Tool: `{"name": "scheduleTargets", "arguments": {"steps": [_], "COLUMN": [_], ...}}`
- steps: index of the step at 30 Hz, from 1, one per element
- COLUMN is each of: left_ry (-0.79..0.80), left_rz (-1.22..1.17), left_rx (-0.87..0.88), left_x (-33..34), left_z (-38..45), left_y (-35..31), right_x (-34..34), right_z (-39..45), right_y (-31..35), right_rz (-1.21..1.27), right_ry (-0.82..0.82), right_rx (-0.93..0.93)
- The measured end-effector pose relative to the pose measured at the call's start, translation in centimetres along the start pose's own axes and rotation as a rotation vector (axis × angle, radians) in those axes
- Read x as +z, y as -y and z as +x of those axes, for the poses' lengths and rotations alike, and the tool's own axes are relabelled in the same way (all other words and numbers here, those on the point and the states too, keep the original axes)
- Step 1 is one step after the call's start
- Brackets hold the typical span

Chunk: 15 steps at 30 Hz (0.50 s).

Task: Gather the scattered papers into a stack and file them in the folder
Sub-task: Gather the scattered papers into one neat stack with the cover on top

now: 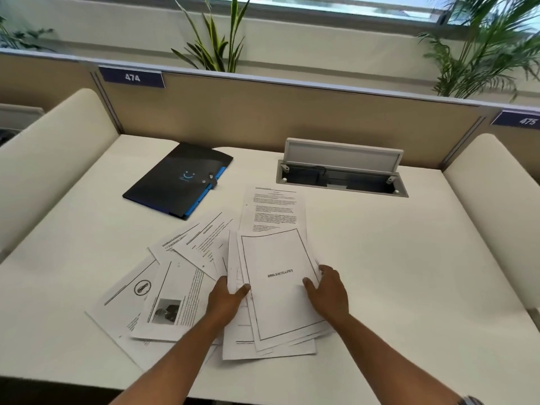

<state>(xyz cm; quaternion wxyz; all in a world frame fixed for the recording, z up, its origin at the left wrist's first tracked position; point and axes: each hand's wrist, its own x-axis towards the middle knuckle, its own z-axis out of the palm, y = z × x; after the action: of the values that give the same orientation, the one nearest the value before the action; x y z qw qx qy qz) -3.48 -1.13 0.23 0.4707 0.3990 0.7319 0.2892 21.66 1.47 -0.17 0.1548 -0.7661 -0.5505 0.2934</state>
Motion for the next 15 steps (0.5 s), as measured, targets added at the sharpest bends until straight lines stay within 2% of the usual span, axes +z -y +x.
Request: {"name": "scheduleTargets", "arguments": {"steps": [6,9,13,15], "left_ry": [-0.010,0.000,0.040,0.028], "left_rz": [-0.013,-0.038,-0.197,-0.269], "left_rx": [-0.039,0.033,0.089,0.109], "left_x": [0.8,0.2,-0.9,-1.1], "left_z": [-0.4,-0.6,-1.1,-1.4], "left_y": [-0.5,-1.0,-1.9,-2.7], "right_x": [1.4,0.3,-2.2,-3.6], "right_z": [-0.6,0.0,0.4,0.4], "right_y": [1.4,1.5,2.5,3.9], "right_rz": [-0.085,-0.041,0.131,0.388], "right_ry": [0.072,0.077,0.090,0.159], "right_rx": [-0.032,0.032,0.014,-0.020]}}
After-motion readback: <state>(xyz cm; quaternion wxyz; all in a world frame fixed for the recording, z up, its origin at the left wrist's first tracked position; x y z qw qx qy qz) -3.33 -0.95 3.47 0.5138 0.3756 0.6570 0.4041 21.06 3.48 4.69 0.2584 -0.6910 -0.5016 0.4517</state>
